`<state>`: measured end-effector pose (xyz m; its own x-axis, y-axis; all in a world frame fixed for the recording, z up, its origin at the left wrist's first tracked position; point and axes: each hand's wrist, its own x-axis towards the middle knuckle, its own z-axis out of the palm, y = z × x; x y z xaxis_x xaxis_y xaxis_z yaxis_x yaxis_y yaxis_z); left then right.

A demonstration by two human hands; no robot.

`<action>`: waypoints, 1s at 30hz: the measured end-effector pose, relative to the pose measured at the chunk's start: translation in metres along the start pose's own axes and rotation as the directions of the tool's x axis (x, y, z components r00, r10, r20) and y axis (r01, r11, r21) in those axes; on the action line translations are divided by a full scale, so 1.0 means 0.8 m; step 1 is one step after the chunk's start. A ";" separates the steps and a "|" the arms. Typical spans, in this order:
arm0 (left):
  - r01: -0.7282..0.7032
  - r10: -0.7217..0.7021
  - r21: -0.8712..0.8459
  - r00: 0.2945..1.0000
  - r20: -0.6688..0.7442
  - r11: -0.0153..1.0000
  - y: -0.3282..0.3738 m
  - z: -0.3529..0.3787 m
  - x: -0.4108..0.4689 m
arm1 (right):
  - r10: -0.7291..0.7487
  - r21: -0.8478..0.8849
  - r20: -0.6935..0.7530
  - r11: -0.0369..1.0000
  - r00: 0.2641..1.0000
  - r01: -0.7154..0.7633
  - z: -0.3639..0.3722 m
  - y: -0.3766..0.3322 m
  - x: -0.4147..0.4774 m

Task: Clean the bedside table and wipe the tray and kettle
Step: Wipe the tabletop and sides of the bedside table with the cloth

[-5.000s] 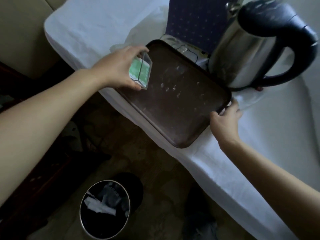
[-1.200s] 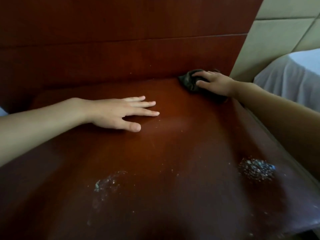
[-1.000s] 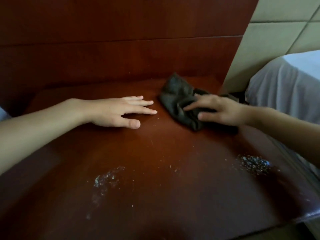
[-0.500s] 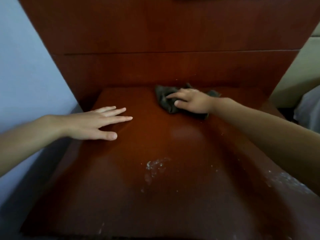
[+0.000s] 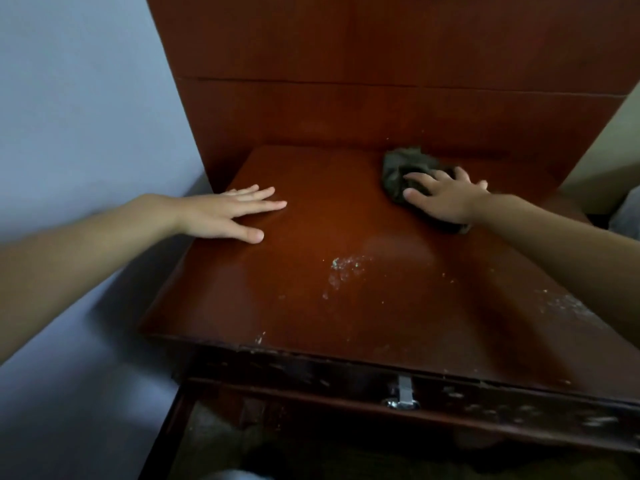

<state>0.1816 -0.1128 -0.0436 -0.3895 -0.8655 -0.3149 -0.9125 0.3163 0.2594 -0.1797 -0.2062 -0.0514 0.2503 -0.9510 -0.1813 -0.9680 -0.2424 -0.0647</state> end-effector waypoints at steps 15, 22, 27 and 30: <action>-0.171 0.141 0.161 0.973 0.182 0.972 -0.029 -0.023 0.023 | -0.399 0.231 -0.072 0.885 0.914 0.404 -0.022 -0.047 0.125; -0.176 0.160 0.072 0.970 0.181 0.982 -0.032 -0.025 0.034 | -0.592 0.176 -0.049 0.788 0.804 0.591 -0.019 -0.084 0.129; -0.036 0.032 0.022 0.991 0.128 0.999 -0.038 -0.019 0.039 | -0.748 0.271 -0.028 0.633 0.664 0.725 -0.009 -0.050 0.077; -0.003 0.001 0.013 0.985 0.171 1.000 -0.030 -0.027 0.029 | -0.743 0.296 -0.014 0.636 0.669 0.713 -0.021 -0.062 0.109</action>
<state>0.1968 -0.1485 -0.0375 -0.4061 -0.7859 -0.4664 -0.9128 0.3239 0.2489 -0.1100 -0.2799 -0.0477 0.8866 -0.4586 -0.0597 -0.4319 -0.7751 -0.4612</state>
